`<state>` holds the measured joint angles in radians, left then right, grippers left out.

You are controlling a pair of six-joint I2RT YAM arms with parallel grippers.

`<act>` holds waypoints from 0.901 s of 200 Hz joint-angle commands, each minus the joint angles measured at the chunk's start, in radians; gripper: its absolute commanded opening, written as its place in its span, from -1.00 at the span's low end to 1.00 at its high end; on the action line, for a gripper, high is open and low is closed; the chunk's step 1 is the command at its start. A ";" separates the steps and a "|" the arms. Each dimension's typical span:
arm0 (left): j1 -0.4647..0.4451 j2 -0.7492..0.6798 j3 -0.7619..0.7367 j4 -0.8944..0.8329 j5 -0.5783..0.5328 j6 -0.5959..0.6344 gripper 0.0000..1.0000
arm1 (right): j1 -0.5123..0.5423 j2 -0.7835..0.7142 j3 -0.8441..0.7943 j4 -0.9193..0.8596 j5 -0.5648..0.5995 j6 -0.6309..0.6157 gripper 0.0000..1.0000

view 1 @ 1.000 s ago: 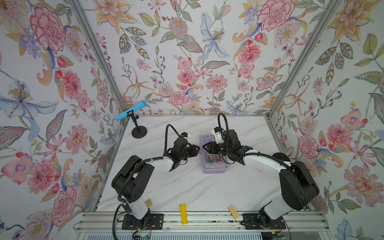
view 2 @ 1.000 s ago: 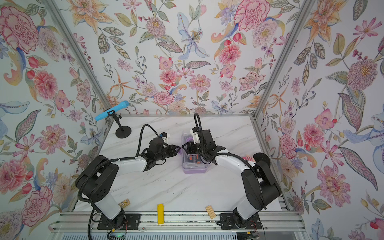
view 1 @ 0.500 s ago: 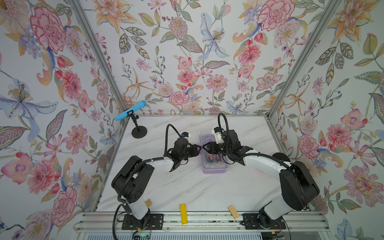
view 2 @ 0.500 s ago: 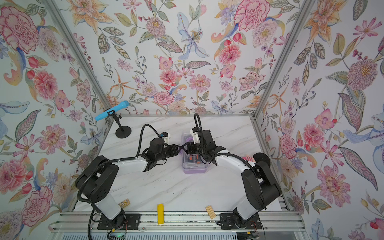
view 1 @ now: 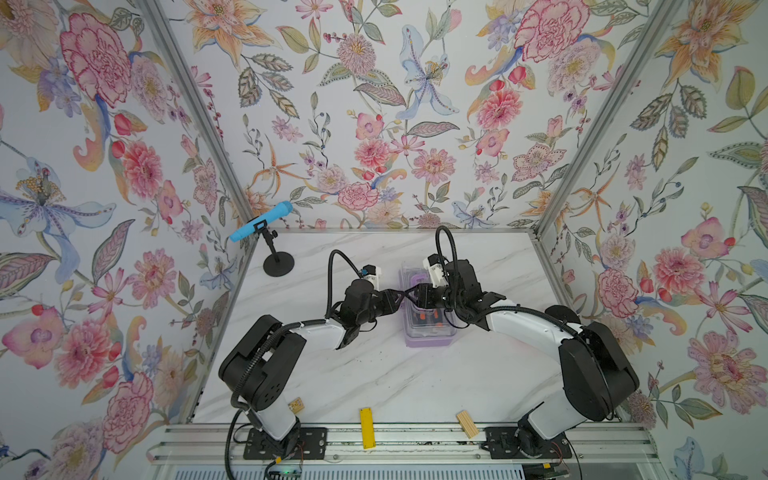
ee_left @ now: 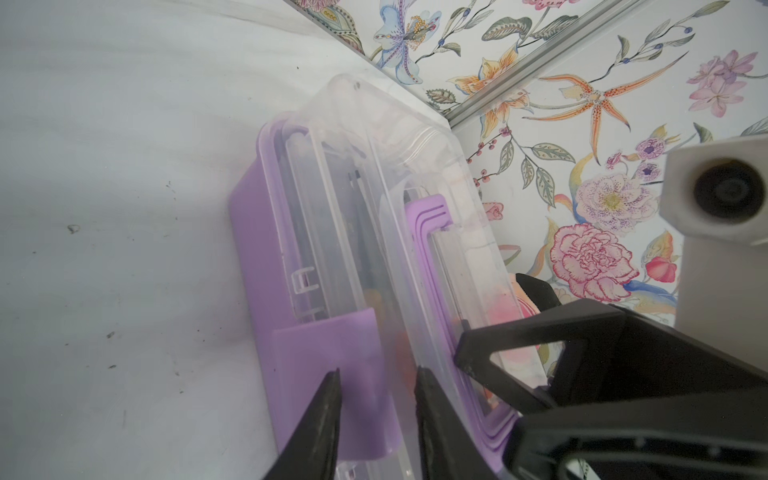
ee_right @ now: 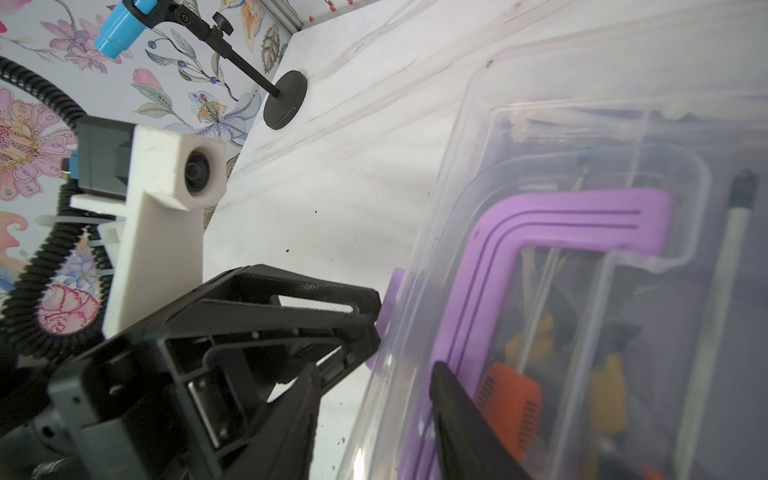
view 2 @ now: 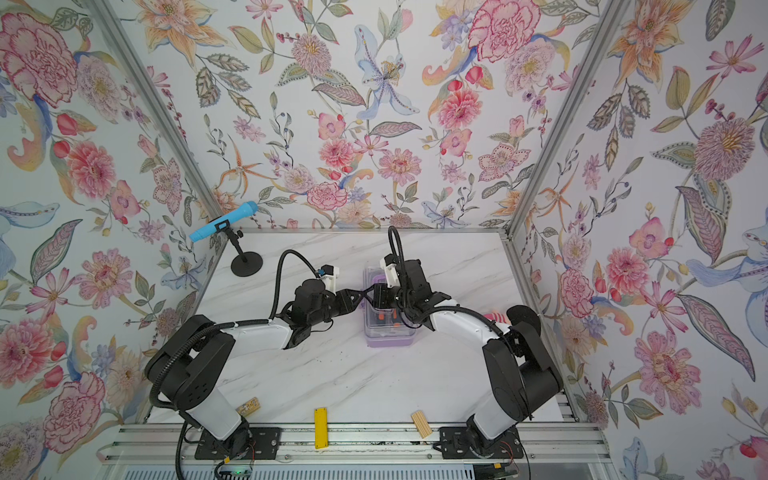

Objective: Pack the tool kit

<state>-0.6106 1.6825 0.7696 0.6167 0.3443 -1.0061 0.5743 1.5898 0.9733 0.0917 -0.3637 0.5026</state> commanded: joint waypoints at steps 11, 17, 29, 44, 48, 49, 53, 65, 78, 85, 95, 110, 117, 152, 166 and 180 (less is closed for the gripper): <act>-0.023 0.016 -0.024 0.083 0.048 -0.029 -0.46 | 0.007 0.066 -0.065 -0.243 0.018 0.010 -0.08; -0.024 0.017 -0.027 0.082 0.045 -0.031 -0.47 | 0.007 0.068 -0.064 -0.244 0.018 0.011 -0.09; -0.025 0.017 -0.034 0.077 0.041 -0.029 -0.49 | 0.007 0.068 -0.065 -0.245 0.017 0.010 -0.09; -0.026 0.016 -0.039 0.058 0.034 -0.020 -0.50 | 0.008 0.074 -0.064 -0.246 0.018 0.010 -0.10; -0.026 0.016 -0.037 0.047 0.031 -0.016 -0.50 | 0.007 0.073 -0.063 -0.246 0.019 0.011 -0.10; -0.026 0.016 -0.036 0.043 0.030 -0.015 -0.51 | 0.007 0.073 -0.062 -0.247 0.019 0.011 -0.10; -0.029 0.015 -0.035 0.029 0.026 -0.009 -0.51 | 0.008 0.075 -0.062 -0.246 0.017 0.010 -0.10; -0.033 0.011 -0.025 -0.013 0.011 0.018 -0.51 | 0.007 0.078 -0.061 -0.248 0.017 0.011 -0.10; -0.038 0.011 0.001 -0.086 -0.013 0.056 -0.50 | 0.007 0.079 -0.059 -0.248 0.022 0.011 -0.10; -0.042 0.012 0.013 -0.124 -0.026 0.073 -0.49 | 0.008 0.079 -0.061 -0.248 0.022 0.010 -0.10; -0.043 0.017 0.024 -0.148 -0.033 0.090 -0.47 | 0.009 0.082 -0.058 -0.247 0.021 0.010 -0.10; -0.044 0.035 0.047 -0.182 -0.033 0.102 -0.47 | 0.010 0.082 -0.060 -0.248 0.022 0.012 -0.11; -0.047 0.041 0.048 -0.180 -0.031 0.107 -0.48 | 0.010 0.082 -0.063 -0.244 0.022 0.013 -0.11; -0.061 0.064 0.087 -0.250 -0.067 0.149 -0.49 | 0.012 0.086 -0.064 -0.243 0.021 0.013 -0.10; -0.066 0.061 0.117 -0.305 -0.102 0.184 -0.49 | 0.013 0.088 -0.064 -0.244 0.022 0.014 -0.10; -0.069 0.062 0.138 -0.330 -0.108 0.205 -0.49 | 0.013 0.090 -0.066 -0.239 0.022 0.013 -0.10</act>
<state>-0.6468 1.7283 0.8520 0.4057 0.2451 -0.8757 0.5743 1.5932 0.9741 0.0929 -0.3626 0.5026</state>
